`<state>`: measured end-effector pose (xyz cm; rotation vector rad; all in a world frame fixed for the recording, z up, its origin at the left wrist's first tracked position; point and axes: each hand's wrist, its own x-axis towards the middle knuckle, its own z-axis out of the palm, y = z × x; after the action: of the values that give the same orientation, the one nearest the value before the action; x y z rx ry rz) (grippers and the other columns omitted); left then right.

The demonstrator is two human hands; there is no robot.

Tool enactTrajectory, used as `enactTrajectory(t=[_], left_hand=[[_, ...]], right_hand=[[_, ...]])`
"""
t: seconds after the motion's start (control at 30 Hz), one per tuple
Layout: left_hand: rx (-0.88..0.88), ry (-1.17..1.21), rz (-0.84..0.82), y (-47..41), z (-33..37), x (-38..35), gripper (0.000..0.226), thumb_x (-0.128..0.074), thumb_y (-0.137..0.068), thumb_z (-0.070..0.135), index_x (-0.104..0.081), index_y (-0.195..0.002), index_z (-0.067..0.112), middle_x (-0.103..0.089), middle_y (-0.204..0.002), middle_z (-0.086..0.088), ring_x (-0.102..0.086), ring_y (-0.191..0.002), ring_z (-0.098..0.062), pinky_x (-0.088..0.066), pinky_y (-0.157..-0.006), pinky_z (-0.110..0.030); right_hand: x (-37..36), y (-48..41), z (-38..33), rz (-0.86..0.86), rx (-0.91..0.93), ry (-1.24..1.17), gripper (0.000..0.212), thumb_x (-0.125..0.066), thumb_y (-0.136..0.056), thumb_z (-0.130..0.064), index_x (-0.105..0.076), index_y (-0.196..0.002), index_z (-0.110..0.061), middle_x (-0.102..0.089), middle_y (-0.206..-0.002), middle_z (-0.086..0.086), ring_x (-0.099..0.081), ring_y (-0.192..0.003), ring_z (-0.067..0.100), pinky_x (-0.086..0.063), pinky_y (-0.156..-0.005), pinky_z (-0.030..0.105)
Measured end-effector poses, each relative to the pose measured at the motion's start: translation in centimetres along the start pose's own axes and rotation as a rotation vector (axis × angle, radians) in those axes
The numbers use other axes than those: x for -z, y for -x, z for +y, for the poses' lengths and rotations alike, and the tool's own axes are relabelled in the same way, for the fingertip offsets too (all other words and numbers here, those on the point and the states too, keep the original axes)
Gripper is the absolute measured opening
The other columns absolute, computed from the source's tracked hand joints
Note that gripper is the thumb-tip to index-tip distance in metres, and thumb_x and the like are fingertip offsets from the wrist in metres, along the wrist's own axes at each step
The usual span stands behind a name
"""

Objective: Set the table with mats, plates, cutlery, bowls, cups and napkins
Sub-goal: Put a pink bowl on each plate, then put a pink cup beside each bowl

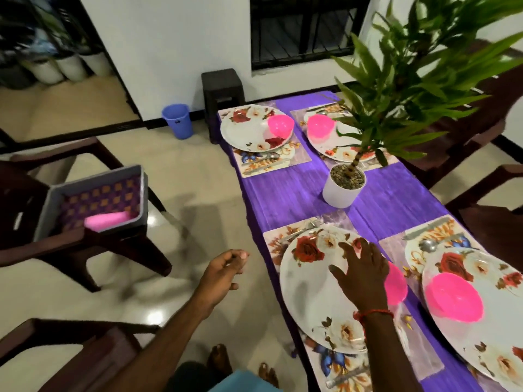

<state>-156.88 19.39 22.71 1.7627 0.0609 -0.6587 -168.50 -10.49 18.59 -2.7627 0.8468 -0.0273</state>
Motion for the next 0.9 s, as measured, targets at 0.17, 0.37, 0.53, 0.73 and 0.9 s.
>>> enactTrajectory(t=[0.17, 0.37, 0.53, 0.73, 0.9], left_hand=[[-0.051, 0.071, 0.095, 0.0, 0.8, 4.2, 0.015, -0.062, -0.1, 0.038, -0.068, -0.113, 0.032, -0.071, -0.112, 0.01, -0.063, -0.102, -0.005, -0.048, -0.072, -0.025], [-0.141, 0.103, 0.193, -1.3, 2.3, 9.7, 0.022, -0.065, -0.099, 0.035, -0.066, -0.12, 0.028, -0.068, -0.112, 0.012, -0.062, -0.097, 0.004, -0.047, -0.08, -0.024], [-0.17, 0.182, 0.289, -2.2, 2.4, 14.8, 0.024, -0.066, -0.099, 0.026, -0.065, -0.122, 0.018, -0.067, -0.101, 0.011, -0.061, -0.078, 0.017, -0.046, -0.078, -0.022], [-0.187, 0.228, 0.363, -3.1, 2.2, 21.2, 0.022, -0.066, -0.099, 0.026, -0.064, -0.12, 0.022, -0.066, -0.1, 0.011, -0.062, -0.079, 0.016, -0.047, -0.076, -0.018], [-0.183, 0.249, 0.444, -2.8, 0.7, 25.7, 0.024, -0.064, -0.101, 0.021, -0.064, -0.124, 0.014, -0.065, -0.096, 0.007, -0.059, -0.069, 0.016, -0.043, -0.065, -0.005]], right_hand=[[0.8, -1.8, -9.3, 0.058, 0.218, -0.096, 0.059, -0.078, -0.081, -0.046, -0.06, -0.134, -0.025, -0.042, -0.15, 0.018, -0.033, -0.141, 0.043, -0.027, -0.111, 0.062], [2.4, -3.7, -18.7, 0.022, 0.436, -0.072, 0.064, -0.074, -0.085, -0.047, -0.051, -0.143, -0.03, -0.029, -0.161, 0.012, -0.013, -0.151, 0.035, -0.016, -0.117, 0.055], [2.2, -4.3, -26.4, -0.031, 0.548, -0.074, 0.065, -0.072, -0.086, -0.048, -0.048, -0.144, -0.032, -0.026, -0.162, 0.01, -0.009, -0.153, 0.032, -0.01, -0.119, 0.053], [0.8, -3.9, -34.6, -0.089, 0.71, -0.067, 0.062, -0.072, -0.084, -0.05, -0.05, -0.141, -0.036, -0.03, -0.161, 0.005, -0.011, -0.152, 0.029, -0.015, -0.118, 0.051], [-0.8, -3.2, -40.3, -0.146, 0.788, -0.06, 0.06, -0.067, -0.089, -0.053, -0.046, -0.142, -0.039, -0.026, -0.162, 0.002, -0.004, -0.152, 0.026, -0.01, -0.12, 0.05]])
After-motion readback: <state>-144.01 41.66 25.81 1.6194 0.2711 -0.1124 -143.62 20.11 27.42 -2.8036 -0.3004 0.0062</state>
